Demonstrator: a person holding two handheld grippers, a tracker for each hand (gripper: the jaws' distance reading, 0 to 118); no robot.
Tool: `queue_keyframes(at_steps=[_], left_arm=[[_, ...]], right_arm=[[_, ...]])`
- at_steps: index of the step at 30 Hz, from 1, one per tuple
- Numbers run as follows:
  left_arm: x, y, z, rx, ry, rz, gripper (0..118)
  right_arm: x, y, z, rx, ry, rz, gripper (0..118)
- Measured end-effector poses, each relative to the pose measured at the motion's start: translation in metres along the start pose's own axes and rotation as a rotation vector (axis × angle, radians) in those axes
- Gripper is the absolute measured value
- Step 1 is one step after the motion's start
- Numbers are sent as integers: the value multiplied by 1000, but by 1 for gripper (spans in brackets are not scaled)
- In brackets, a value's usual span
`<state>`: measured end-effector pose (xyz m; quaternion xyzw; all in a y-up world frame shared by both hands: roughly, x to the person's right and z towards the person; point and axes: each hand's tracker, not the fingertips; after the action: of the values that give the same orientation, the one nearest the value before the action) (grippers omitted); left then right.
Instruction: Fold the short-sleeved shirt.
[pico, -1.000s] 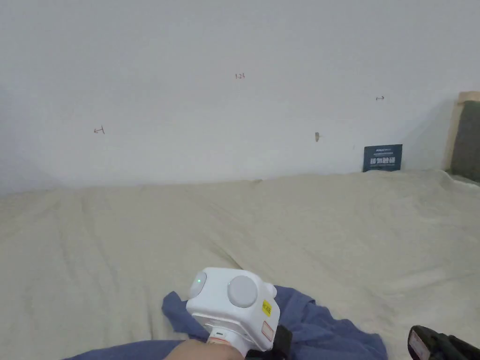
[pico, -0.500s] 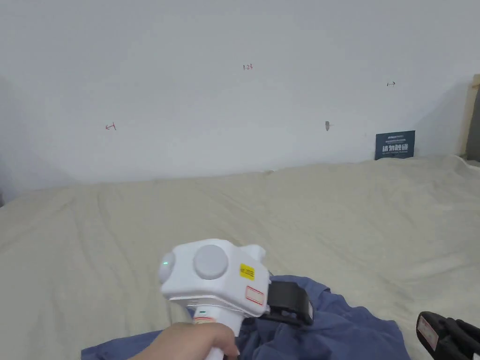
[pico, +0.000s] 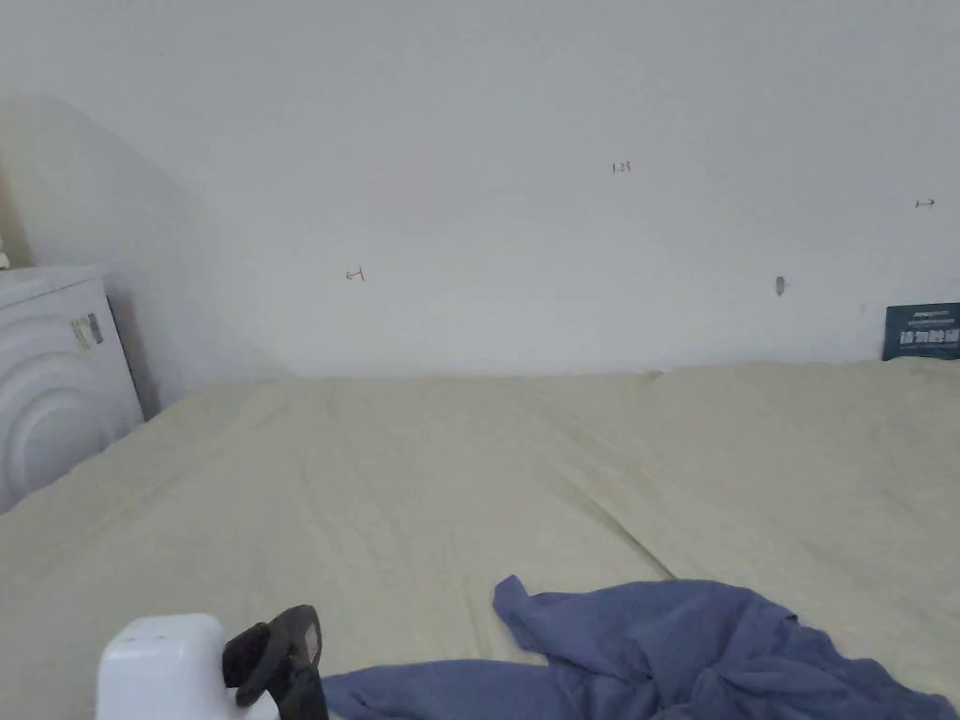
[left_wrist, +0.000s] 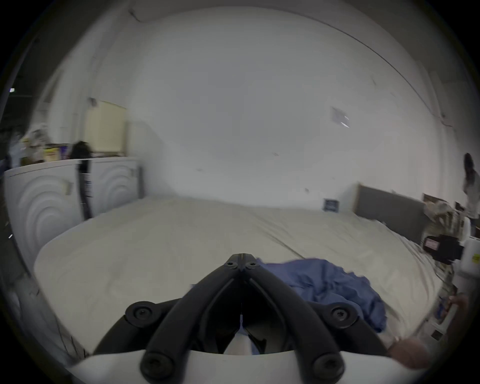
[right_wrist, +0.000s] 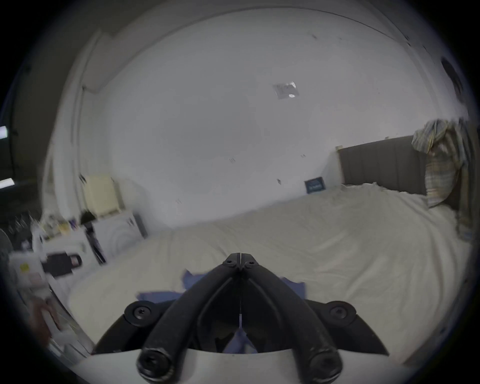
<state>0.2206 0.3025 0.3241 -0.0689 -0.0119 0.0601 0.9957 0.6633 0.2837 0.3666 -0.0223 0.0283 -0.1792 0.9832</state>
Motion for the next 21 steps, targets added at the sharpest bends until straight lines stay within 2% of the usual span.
queue_keyframes(at_steps=[1,3,6,8,10,12,16,18,19,20,21], left_arm=[[-5,-2,6,4,3,21,0],[-9,-5,11,-11,-16,0,0],[-5,-9,19,63,64,-123,0],[-5,-5,19,114,29,-83,0],[-8,5,-2,60,-20,-45,0],[-10,18,-41,-107,-43,-60,0],[-29,16,-165,-490,-47,-31,0],[-44,-2,-222,-724,-67,43,0],[-49,-14,-244,-788,-75,128,0],[-56,-27,-264,-832,-52,170,5],[-58,-36,-275,-850,-41,176,17]], right_arm=[[-2,1,2,19,13,-6,0],[-12,5,2,44,-30,53,0],[-22,10,-2,66,-11,125,0],[-28,13,-4,68,8,147,0],[-32,14,-7,65,13,166,0],[-35,13,-12,48,15,176,0],[-31,1,-29,-34,37,158,0],[-27,-7,-36,-78,28,145,0],[-25,-11,-39,-99,26,139,0],[-22,-16,-42,-116,27,137,0],[-19,-19,-45,-132,25,136,0]])
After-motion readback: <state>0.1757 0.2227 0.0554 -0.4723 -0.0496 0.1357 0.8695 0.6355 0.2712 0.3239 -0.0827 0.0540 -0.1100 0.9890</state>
